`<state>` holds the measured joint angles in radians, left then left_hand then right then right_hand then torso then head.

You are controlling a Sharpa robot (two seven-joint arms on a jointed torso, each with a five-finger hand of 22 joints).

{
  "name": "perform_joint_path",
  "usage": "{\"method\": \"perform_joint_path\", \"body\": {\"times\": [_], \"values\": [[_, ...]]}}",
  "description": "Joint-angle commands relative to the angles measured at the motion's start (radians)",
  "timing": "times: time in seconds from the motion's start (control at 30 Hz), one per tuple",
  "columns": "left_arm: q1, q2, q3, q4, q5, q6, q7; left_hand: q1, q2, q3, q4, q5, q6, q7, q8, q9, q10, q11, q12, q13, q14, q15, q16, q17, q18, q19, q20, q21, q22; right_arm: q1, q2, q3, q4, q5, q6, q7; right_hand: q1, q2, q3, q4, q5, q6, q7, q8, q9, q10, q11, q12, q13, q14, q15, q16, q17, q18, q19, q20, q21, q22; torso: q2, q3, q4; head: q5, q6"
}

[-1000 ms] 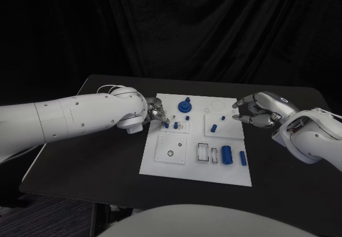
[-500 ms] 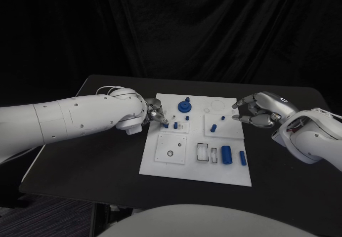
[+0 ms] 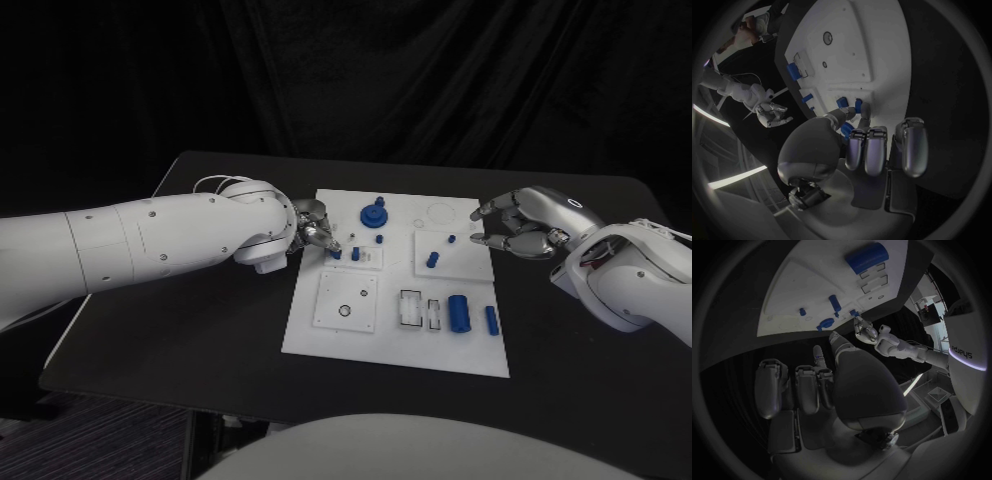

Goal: Assemble the parts on the task board

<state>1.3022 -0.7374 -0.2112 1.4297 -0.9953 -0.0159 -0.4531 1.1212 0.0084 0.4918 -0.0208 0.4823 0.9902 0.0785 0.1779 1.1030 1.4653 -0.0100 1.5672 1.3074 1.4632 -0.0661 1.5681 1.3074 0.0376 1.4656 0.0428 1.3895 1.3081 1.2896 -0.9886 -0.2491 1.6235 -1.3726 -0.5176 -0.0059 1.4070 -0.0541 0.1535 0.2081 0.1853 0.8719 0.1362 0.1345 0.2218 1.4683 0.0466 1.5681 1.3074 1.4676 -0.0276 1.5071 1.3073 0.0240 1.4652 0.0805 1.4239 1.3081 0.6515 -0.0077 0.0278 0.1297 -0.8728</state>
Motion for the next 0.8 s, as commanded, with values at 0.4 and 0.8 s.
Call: {"method": "perform_joint_path", "body": {"times": [0.4, 0.8], "values": [[-0.013, 0.004, 0.0, 0.008, -0.03, -0.015, 0.029, -0.007, -0.009, 0.077, -0.064, -0.074, 0.02, -0.021, 0.001, 0.003, 0.105, -0.007, 0.004, 0.263, 0.108, -0.005, 0.003, 0.263, 0.01, 0.015, -0.002, -0.009, 0.185, -0.003, 0.002, 0.001, -0.001, -0.001, 0.006, -0.02, 0.004, 0.01, 0.003, -0.001, 0.004, 0.005, 0.001, -0.006, -0.002, 0.102, 0.007, 0.003, 0.263, 0.076, 0.008, -0.003, 0.143, 0.016, 0.041, 0.005, -0.004, 0.208, 0.0, -0.0001, 0.0006, 0.0, 0.0], [-0.024, 0.002, 0.0, 0.003, -0.03, -0.02, 0.011, -0.129, -0.019, -0.14, 0.112, -0.336, 0.033, -0.029, -0.03, -0.03, 0.105, -0.011, 0.004, 0.263, 0.108, -0.008, 0.003, 0.263, 0.015, 0.005, -0.006, -0.038, 0.18, -0.003, 0.001, 0.001, 0.0, -0.001, 0.016, -0.027, 0.027, 0.015, 0.02, -0.021, 0.078, 0.012, 0.001, -0.012, -0.01, 0.102, 0.007, 0.003, 0.263, 0.076, 0.007, -0.004, 0.142, 0.016, 0.042, 0.004, -0.005, 0.208, 0.0, -0.0002, 0.0003, 0.0, 0.0]]}}
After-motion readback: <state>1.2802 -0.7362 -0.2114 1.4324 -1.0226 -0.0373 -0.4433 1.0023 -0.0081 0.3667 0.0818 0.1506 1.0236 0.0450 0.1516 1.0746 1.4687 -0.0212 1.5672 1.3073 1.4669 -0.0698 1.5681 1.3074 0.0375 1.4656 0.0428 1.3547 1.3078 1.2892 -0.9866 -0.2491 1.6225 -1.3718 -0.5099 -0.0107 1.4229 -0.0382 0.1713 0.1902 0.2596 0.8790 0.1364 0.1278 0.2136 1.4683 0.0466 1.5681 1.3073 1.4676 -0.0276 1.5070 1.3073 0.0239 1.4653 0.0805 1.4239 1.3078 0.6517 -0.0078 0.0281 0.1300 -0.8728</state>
